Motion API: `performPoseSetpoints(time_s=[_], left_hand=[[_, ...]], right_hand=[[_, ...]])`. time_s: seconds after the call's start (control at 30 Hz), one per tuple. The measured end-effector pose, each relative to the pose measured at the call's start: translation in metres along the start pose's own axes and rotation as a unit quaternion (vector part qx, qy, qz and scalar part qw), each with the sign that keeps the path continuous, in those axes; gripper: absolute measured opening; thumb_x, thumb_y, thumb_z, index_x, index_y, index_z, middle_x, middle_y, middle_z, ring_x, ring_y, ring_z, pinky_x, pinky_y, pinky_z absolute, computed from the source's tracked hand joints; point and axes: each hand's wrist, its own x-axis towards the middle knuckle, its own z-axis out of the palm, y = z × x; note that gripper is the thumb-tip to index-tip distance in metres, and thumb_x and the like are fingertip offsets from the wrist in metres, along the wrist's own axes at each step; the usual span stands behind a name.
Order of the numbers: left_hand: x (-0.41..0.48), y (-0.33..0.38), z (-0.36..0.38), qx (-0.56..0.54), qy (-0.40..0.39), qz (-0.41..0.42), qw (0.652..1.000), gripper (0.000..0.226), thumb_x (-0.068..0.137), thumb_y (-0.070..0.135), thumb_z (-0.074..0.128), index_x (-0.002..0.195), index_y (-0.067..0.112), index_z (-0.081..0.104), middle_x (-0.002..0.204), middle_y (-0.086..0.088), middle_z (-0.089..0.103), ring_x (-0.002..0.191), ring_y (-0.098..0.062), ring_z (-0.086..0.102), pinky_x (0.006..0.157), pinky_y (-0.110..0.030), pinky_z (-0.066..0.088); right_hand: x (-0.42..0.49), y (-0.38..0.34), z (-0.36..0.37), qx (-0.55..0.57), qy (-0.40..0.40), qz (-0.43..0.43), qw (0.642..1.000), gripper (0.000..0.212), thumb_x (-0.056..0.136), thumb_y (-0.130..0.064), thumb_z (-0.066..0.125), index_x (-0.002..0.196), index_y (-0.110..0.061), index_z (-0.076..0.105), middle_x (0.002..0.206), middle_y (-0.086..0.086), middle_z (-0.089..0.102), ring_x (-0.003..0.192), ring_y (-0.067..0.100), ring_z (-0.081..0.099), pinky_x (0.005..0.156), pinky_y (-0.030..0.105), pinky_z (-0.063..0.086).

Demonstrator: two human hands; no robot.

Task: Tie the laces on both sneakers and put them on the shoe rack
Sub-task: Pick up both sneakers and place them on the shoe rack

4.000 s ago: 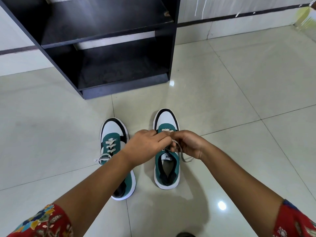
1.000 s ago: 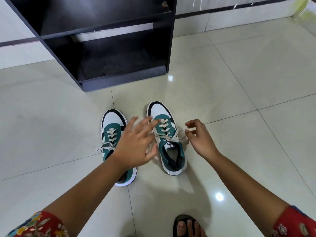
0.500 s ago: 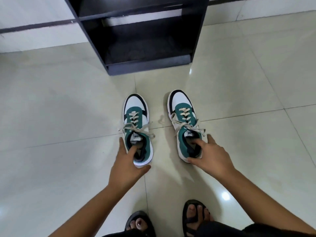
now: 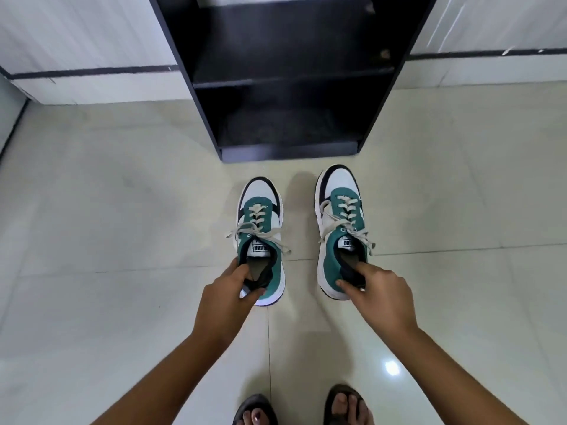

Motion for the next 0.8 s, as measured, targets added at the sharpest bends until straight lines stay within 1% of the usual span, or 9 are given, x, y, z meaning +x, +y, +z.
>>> performPoseSetpoints(time_s=[0.13,0.2,0.3,0.37,0.43,0.53,0.63,0.7,0.8], left_hand=[[-0.008,0.056,-0.078,-0.004,0.026,0.031,0.999,0.022,0.078,0.019,0.071,0.076,0.019,0.049,0.097,0.012,0.061,0.067,-0.021,0.061,0.057,-0.034,0.052],[-0.012,0.089,-0.123,0.000,0.039,0.064,0.997,0.025,0.077,0.016,0.072,0.078,0.023,0.047,0.113,0.011,0.062,0.063,-0.018,0.059,0.053,-0.028,0.050],[-0.012,0.136,-0.183,0.010,0.039,0.096,0.995,0.033,0.077,0.014,0.072,0.082,0.032,0.045,0.135,0.008,0.054,0.061,-0.009,0.054,0.053,-0.018,0.043],[0.000,0.163,-0.222,0.016,0.052,0.101,0.993,0.031,0.079,0.015,0.071,0.082,0.031,0.044,0.133,0.004,0.055,0.060,-0.011,0.053,0.053,-0.019,0.043],[0.019,0.186,-0.256,0.011,0.072,0.106,0.992,0.026,0.080,0.017,0.070,0.080,0.028,0.045,0.123,0.003,0.061,0.060,-0.017,0.056,0.052,-0.023,0.046],[0.063,0.210,-0.299,0.000,0.097,0.094,0.991,0.020,0.080,0.018,0.069,0.078,0.017,0.049,0.103,0.005,0.063,0.063,-0.020,0.058,0.054,-0.024,0.047],[0.113,0.219,-0.326,-0.016,0.104,0.067,0.992,0.017,0.078,0.015,0.069,0.081,0.014,0.052,0.095,0.005,0.062,0.067,-0.018,0.057,0.055,-0.014,0.041],[0.144,0.222,-0.340,-0.008,0.104,0.051,0.993,0.016,0.079,0.014,0.069,0.085,0.012,0.055,0.096,0.001,0.063,0.070,-0.020,0.058,0.056,-0.015,0.038],[0.186,0.225,-0.349,0.024,0.091,0.034,0.995,0.017,0.080,0.015,0.066,0.093,0.010,0.056,0.104,-0.004,0.063,0.078,-0.027,0.059,0.062,-0.025,0.038]], right_hand=[[-0.012,-0.034,-0.087,-0.001,0.039,-0.015,0.999,0.022,0.075,-0.034,0.071,0.087,-0.017,0.065,0.075,0.003,0.072,0.061,0.032,0.065,0.049,0.028,0.038],[-0.014,-0.053,-0.134,-0.011,0.061,-0.028,0.998,0.021,0.070,-0.030,0.077,0.081,-0.017,0.064,0.070,0.001,0.070,0.050,0.029,0.062,0.043,0.027,0.037],[-0.014,-0.085,-0.198,-0.019,0.066,-0.046,0.997,0.023,0.067,-0.026,0.079,0.084,-0.019,0.065,0.072,0.000,0.069,0.044,0.027,0.059,0.038,0.028,0.039],[-0.005,-0.109,-0.239,-0.017,0.090,-0.061,0.994,0.023,0.067,-0.025,0.080,0.083,-0.017,0.064,0.072,0.001,0.069,0.042,0.027,0.057,0.038,0.027,0.037],[0.012,-0.132,-0.272,-0.022,0.115,-0.078,0.990,0.024,0.067,-0.024,0.080,0.079,-0.014,0.062,0.070,0.003,0.068,0.041,0.028,0.057,0.039,0.024,0.031],[0.057,-0.170,-0.311,-0.016,0.126,-0.090,0.988,0.022,0.073,-0.025,0.074,0.080,-0.014,0.057,0.072,0.006,0.066,0.049,0.033,0.060,0.044,0.027,0.031],[0.109,-0.202,-0.328,-0.005,0.110,-0.105,0.988,0.021,0.082,-0.029,0.064,0.093,-0.012,0.056,0.087,0.011,0.065,0.066,0.038,0.063,0.051,0.034,0.041],[0.144,-0.222,-0.335,0.000,0.090,-0.103,0.991,0.025,0.086,-0.030,0.058,0.104,-0.012,0.056,0.099,0.013,0.063,0.080,0.040,0.064,0.059,0.037,0.044],[0.189,-0.243,-0.339,0.002,0.064,-0.086,0.994,0.028,0.088,-0.030,0.055,0.111,-0.014,0.053,0.108,0.012,0.062,0.091,0.040,0.063,0.064,0.036,0.042]])
